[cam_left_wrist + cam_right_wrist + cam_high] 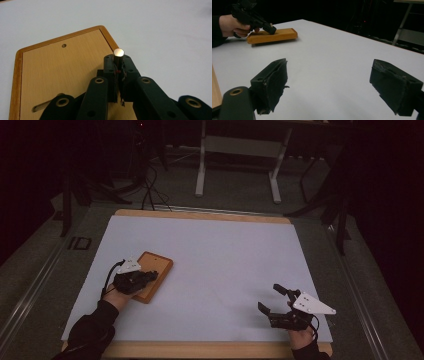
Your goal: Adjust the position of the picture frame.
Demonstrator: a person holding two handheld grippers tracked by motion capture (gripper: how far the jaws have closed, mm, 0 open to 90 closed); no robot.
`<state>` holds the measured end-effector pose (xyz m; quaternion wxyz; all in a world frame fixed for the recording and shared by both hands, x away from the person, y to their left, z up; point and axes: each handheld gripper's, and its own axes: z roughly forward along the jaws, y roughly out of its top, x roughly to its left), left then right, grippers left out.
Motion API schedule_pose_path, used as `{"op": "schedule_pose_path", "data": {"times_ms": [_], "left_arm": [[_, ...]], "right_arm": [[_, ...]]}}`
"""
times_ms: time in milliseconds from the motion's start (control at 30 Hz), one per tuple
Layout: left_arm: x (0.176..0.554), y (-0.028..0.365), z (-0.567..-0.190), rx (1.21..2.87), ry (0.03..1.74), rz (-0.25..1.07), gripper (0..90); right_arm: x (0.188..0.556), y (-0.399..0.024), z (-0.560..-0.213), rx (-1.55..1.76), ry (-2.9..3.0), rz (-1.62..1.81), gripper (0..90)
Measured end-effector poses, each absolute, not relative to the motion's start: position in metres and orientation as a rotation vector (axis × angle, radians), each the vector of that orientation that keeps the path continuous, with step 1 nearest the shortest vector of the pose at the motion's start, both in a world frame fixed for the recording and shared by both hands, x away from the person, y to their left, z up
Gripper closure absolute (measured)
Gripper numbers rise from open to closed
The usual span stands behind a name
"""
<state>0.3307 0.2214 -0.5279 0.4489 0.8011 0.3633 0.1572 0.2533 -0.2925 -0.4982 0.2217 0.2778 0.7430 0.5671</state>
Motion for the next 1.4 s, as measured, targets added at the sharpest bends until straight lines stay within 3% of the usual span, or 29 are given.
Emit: {"op": "schedule_pose_path", "data": {"times_ms": [800,1400], "left_arm": [[0.333,0.217,-0.506,1.932,0.861,0.369,85.6],[0.347,0.172,-0.488,1.998,0.711,0.316,85.5]], "right_arm": [[0.254,-0.293,-0.499,0.777,2.057,1.572,14.1],[0.254,-0.295,-0.499,0.783,2.05,1.583,14.1]]}}
